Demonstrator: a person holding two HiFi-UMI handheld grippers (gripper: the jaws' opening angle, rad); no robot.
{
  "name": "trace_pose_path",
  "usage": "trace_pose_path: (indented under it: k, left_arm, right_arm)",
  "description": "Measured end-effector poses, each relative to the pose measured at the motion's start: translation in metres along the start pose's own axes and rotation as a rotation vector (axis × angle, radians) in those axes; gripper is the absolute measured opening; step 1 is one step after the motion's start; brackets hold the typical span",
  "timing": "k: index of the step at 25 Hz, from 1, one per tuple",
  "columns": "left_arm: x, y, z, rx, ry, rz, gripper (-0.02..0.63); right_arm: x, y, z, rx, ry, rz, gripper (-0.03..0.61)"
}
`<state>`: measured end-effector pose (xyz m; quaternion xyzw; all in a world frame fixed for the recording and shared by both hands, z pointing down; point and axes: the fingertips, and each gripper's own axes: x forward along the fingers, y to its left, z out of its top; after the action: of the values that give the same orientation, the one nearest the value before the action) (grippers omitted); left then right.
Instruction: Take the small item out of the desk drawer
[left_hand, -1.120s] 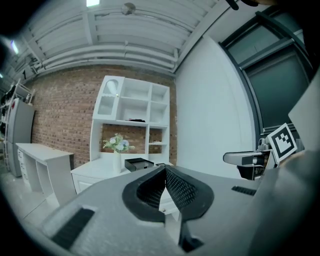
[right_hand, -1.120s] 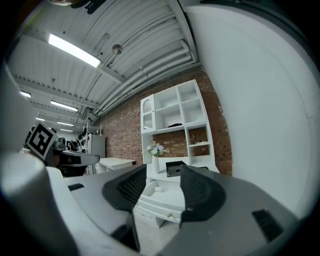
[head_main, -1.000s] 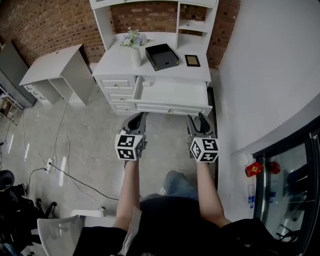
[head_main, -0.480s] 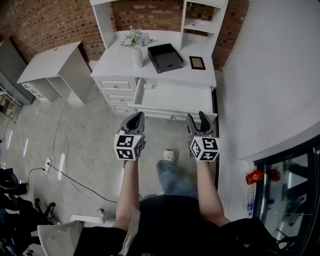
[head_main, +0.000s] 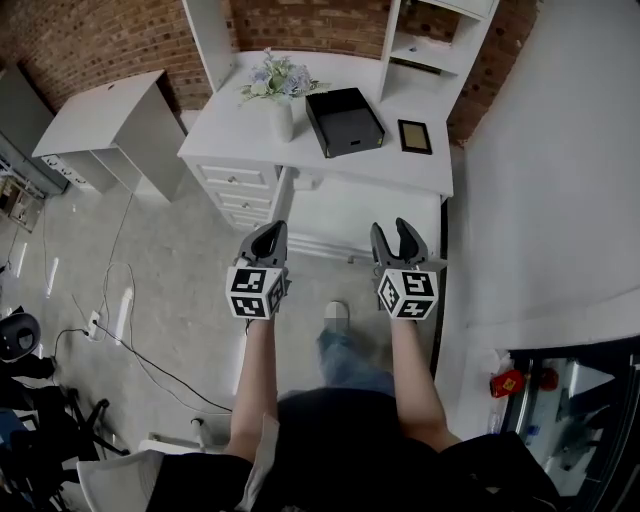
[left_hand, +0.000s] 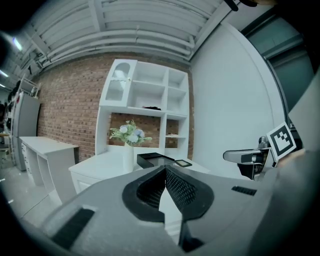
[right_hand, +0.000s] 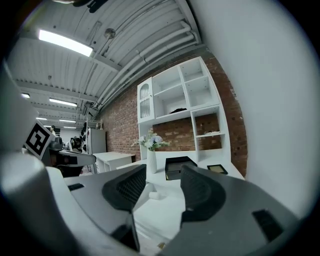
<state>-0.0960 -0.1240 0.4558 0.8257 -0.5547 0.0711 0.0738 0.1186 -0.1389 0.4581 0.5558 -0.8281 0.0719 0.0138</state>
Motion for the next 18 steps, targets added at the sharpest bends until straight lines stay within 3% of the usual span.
trace_pose_path:
  k: [11, 18]
  left_arm:
    - [0.131, 0.068, 0.007, -0.049, 0.042, 0.064, 0.009]
    - [0.162, 0.098, 0.003, -0.066, 0.085, 0.108, 0.009]
  right_arm:
    - [0.152, -0.042, -0.01, 0.013, 0.099, 0.068, 0.195]
    - [0.206, -0.036, -0.024, 0.027, 0.155, 0.125, 0.195]
